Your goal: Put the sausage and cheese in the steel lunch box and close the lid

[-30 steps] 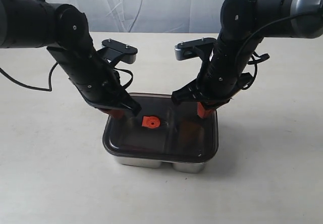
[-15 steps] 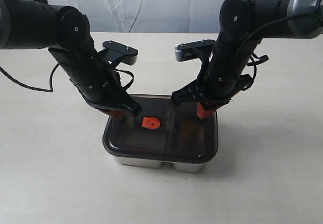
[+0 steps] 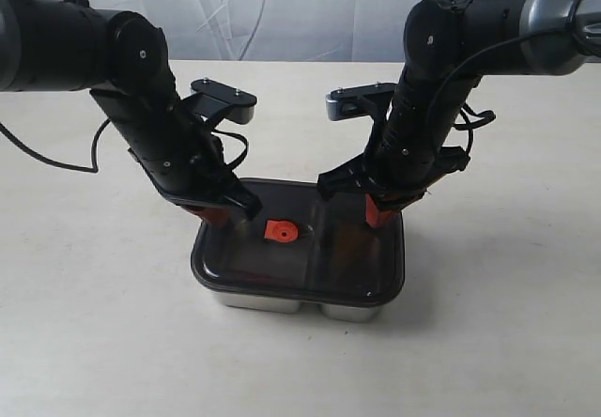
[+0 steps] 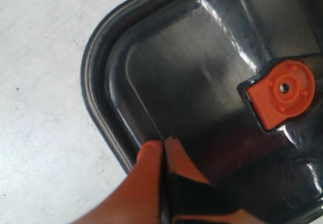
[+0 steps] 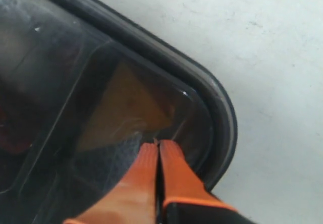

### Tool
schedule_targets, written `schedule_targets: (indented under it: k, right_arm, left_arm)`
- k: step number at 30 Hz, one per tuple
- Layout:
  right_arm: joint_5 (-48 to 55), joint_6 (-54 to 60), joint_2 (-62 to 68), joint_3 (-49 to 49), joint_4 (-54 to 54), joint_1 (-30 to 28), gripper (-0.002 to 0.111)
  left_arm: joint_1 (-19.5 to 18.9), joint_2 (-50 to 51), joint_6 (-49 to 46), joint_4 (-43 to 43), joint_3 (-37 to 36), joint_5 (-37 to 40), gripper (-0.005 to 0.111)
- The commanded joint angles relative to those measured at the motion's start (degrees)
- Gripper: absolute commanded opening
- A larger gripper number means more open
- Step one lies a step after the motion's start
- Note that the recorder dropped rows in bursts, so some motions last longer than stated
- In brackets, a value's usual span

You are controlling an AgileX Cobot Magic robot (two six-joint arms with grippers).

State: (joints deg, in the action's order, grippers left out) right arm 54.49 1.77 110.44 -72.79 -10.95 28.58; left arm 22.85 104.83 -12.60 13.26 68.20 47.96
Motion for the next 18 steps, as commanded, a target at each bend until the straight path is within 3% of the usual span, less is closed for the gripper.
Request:
schedule_targets:
  k: [1, 7, 12, 18]
  right_arm:
    - [-0.8, -0.2, 3.0, 1.1, 0.1, -0.1, -0.001]
    - [-2.3, -0.4, -5.5, 1.1, 0.5, -0.1, -0.001]
    - [-3.2, -1.0, -21.3, 4.0, 2.1, -0.1, -0.001]
    - [-12.1, -1.0, -41.6, 18.6, -0.3, 0.2, -0.001]
  left_arm:
    - [0.1, 0.9, 0.1, -0.6, -0.5, -0.1, 0.000]
    - [0.1, -5.9, 2.7, -3.1, -0.5, -6.9, 0.000]
    - [0.1, -23.3, 19.8, -17.2, -3.5, -11.9, 0.000]
    - [0.1, -44.0, 21.0, -12.5, -14.7, -18.8, 0.000]
